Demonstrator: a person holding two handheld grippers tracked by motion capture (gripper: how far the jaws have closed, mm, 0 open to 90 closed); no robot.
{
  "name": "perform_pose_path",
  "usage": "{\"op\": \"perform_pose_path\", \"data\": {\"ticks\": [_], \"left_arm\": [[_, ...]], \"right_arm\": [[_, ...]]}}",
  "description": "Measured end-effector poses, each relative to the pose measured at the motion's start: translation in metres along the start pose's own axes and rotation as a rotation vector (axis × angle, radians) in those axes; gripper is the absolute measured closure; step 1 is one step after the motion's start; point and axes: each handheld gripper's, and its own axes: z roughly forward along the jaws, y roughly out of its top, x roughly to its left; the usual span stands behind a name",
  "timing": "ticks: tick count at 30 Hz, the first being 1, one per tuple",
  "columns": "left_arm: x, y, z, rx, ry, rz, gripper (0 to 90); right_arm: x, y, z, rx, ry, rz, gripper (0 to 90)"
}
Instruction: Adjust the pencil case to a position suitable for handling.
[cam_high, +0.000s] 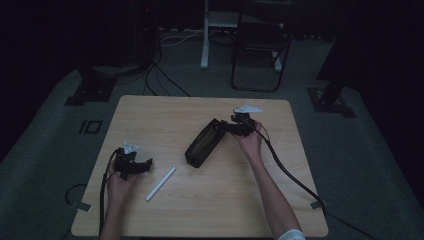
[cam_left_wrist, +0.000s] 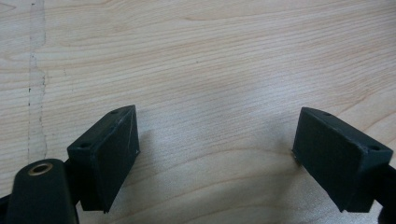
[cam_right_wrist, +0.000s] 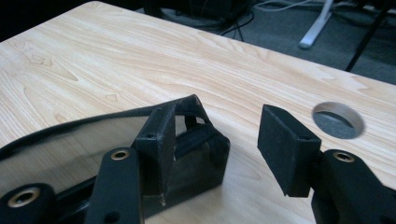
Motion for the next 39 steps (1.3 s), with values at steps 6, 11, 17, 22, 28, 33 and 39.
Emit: {"op": "perform_pose_path", "data": {"ticks": [6, 11, 17, 22, 28, 33, 39], "left_arm": [[-0.001, -0.002, -0.002, -0.003, -0.008, 0.009, 16.4], [-0.002, -0.003, -0.003, -0.001, -0.011, 0.012, 16.4], [-0.004, -0.004, -0.004, -0.001, -0.009, 0.012, 16.4], [-0.006, -0.005, -0.006, -0.004, -0.011, 0.012, 20.8], [-0.007, -0.006, -0.006, -0.014, -0.009, 0.009, 22.0], [-0.006, -0.006, -0.006, -0.014, -0.010, 0.009, 22.0], [-0.006, -0.006, -0.006, -0.015, -0.009, 0.010, 22.0]], "right_arm": [[-0.002, 0.001, 0.024, 0.064, 0.046, 0.028, 46.4], [0.001, -0.005, 0.022, 0.085, 0.067, 0.022, 46.7], [0.006, -0.013, 0.011, 0.089, 0.087, 0.034, 46.7], [0.013, -0.023, -0.005, 0.083, 0.094, 0.027, 45.9], [0.006, -0.015, -0.007, 0.055, 0.082, 0.042, 43.8], [-0.001, -0.020, 0.004, 0.117, 0.085, 0.048, 48.8], [0.000, -0.021, -0.001, 0.114, 0.091, 0.052, 62.4]]}}
